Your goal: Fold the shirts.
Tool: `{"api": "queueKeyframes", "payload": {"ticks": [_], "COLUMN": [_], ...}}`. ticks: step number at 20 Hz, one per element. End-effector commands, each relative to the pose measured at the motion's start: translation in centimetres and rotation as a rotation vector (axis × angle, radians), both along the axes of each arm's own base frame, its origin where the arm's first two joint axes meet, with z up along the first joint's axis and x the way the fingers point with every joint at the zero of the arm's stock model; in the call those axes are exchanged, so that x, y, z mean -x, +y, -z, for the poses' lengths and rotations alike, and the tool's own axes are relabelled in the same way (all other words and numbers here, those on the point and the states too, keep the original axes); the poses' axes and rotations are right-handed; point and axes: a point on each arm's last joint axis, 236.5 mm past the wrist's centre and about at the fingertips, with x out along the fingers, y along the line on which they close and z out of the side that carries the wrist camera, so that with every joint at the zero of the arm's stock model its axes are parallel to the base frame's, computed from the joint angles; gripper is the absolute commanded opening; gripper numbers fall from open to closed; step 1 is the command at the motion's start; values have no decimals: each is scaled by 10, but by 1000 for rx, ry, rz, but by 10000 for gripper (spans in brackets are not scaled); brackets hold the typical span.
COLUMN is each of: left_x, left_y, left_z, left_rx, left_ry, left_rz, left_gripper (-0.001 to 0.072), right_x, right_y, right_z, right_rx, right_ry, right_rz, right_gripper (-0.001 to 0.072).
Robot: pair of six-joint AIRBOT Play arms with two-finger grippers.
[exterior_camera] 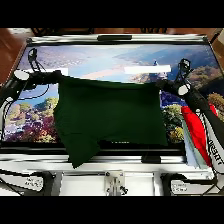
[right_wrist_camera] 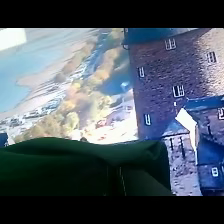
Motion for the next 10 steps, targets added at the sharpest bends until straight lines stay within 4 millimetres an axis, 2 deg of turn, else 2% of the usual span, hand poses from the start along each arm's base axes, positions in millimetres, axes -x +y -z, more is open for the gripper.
{"api": "queueKeyframes", "payload": {"ticks": [1,3,5,8,10], "left_x": [41,72,94,110,113], "left_y": [-7,11,23,22,20], "left_z": [30,55,66,73,78], "left_rx": [-47,-126,-177,-174,-161], "left_ry": [178,344,440,510,537], "left_rz": [127,122,142,173,163], "left_gripper": [37,37,37,37,37], "right_x": [12,28,44,62,74], "right_y": [7,11,10,6,1], "right_z": [0,15,27,40,47], "right_rx": [10,15,3,5,15], "right_ry": [45,132,219,312,375], "right_rz": [-47,-88,-90,-88,-67], "right_gripper": [62,62,61,62,62]}}
